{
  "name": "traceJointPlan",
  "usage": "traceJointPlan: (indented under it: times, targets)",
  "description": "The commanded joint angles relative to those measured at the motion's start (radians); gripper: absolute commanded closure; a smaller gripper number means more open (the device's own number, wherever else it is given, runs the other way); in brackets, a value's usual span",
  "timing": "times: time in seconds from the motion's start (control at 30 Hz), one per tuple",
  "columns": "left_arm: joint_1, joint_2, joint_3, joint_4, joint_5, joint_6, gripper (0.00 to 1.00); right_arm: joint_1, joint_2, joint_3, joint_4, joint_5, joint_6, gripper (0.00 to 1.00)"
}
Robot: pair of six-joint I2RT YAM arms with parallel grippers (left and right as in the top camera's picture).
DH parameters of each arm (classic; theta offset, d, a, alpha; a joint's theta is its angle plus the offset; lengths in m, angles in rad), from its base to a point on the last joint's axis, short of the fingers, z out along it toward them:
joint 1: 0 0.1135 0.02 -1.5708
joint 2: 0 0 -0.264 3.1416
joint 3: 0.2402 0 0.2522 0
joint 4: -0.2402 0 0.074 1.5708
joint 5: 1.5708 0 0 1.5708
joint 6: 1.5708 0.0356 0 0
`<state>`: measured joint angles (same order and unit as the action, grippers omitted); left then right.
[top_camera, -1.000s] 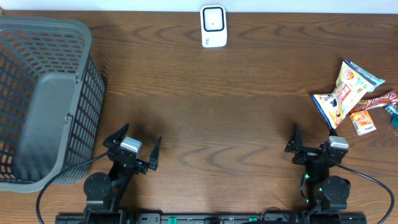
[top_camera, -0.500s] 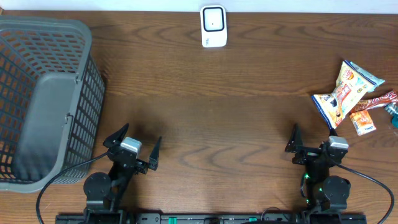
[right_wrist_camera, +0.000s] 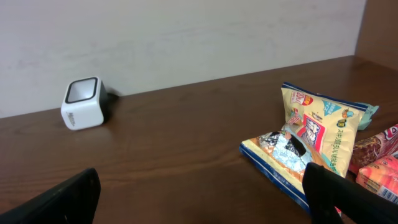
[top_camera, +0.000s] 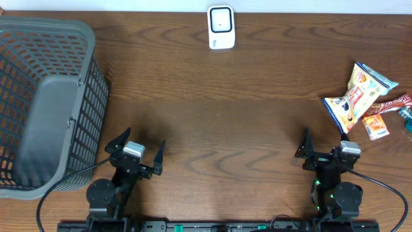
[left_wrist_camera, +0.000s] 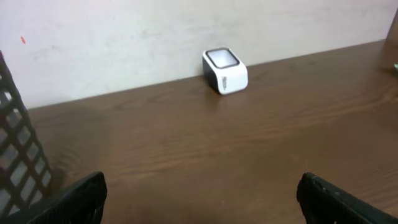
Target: Scan the item barcode
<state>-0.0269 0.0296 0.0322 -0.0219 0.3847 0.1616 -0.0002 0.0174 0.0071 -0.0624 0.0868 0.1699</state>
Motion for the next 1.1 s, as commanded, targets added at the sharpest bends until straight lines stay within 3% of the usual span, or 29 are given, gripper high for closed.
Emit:
traceJointPlan:
  times: [0.0, 0.1, 0.37, 0.77, 1.07]
  targets:
    - [0.003, -0.028, -0.028, 0.002, -0.008, 0.001, 0.02, 0.013, 0.001, -0.002, -0.002, 0.016, -0.014, 0.01]
    - [-0.024, -0.028, -0.028, 0.002, -0.016, -0.001, 0.02, 0.013, 0.001, -0.002, -0.002, 0.016, -0.014, 0.01]
    - [-0.090, -0.028, -0.028, 0.004, -0.290, -0.080, 0.02, 0.013, 0.001, -0.002, -0.002, 0.016, -0.014, 0.01]
    - [-0.089, -0.028, -0.028, -0.049, -0.345, -0.081, 0.02, 0.013, 0.001, -0.002, -0.002, 0.016, -0.014, 0.01]
    - [-0.070, -0.028, -0.028, -0.051, -0.378, -0.155, 0.02, 0.013, 0.001, -0.002, -0.002, 0.016, -0.014, 0.01]
